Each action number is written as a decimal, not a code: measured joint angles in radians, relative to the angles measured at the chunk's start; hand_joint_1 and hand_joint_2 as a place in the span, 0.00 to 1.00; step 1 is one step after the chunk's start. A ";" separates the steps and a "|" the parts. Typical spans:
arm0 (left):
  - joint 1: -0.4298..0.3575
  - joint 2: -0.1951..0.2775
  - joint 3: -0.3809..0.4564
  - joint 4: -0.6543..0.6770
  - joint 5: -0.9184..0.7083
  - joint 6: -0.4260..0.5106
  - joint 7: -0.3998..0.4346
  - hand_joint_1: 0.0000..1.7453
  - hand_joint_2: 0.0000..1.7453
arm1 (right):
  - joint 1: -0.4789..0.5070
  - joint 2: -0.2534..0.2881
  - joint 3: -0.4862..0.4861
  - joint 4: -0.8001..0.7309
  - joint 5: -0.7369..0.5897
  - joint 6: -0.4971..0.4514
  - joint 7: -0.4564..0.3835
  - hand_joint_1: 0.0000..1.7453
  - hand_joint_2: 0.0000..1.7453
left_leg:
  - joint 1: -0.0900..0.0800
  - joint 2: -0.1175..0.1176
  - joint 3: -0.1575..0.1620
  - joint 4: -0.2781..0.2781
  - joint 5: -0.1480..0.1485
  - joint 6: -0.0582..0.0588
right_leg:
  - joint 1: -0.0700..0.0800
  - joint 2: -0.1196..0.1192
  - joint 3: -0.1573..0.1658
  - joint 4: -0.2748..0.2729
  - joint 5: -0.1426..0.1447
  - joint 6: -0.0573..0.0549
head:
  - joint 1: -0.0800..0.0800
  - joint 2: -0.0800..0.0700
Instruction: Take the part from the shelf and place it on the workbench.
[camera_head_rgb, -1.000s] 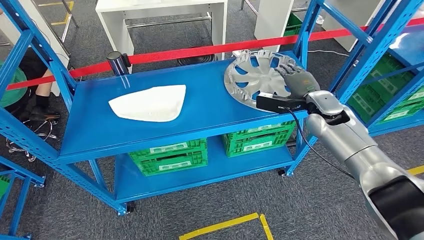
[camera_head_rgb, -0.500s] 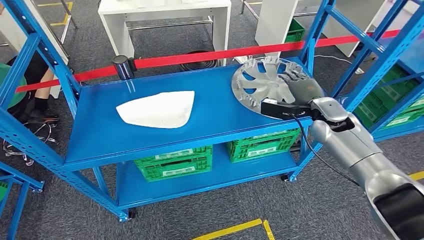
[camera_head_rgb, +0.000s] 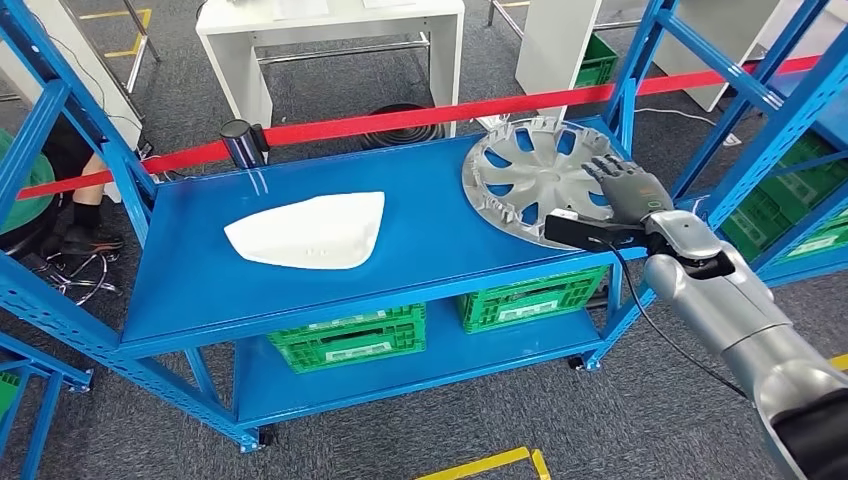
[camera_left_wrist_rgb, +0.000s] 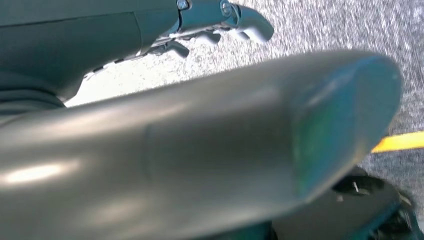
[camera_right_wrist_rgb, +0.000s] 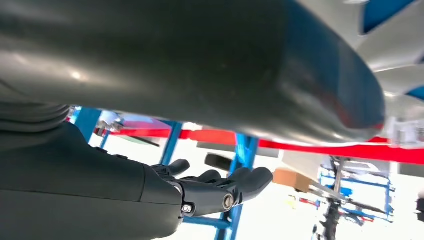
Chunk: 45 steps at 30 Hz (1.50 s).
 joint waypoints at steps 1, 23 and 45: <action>0.000 0.000 0.000 0.000 -0.002 -0.001 0.000 0.00 0.00 | 0.012 0.000 -0.009 -0.009 0.005 -0.001 0.002 0.00 0.00 | 0.001 0.001 -0.018 0.037 -0.019 -0.005 | -0.003 -0.001 0.006 -0.002 -0.002 -0.006 | -0.001 0.000; 0.001 0.003 0.003 -0.001 -0.017 -0.002 -0.006 0.00 0.00 | 0.039 0.027 -0.052 -0.031 0.052 0.011 -0.006 0.00 0.00 | 0.002 0.003 -0.003 -0.034 0.041 0.042 | -0.009 -0.001 -0.103 0.235 -0.094 0.040 | 0.003 0.000; 0.000 0.007 0.011 -0.001 -0.021 -0.003 -0.008 0.00 0.00 | 0.071 0.061 -0.063 -0.027 0.053 0.006 0.000 0.00 0.00 | -0.006 0.002 -0.056 -0.019 0.082 0.007 | 0.004 0.003 0.048 0.008 -0.052 -0.007 | -0.002 0.000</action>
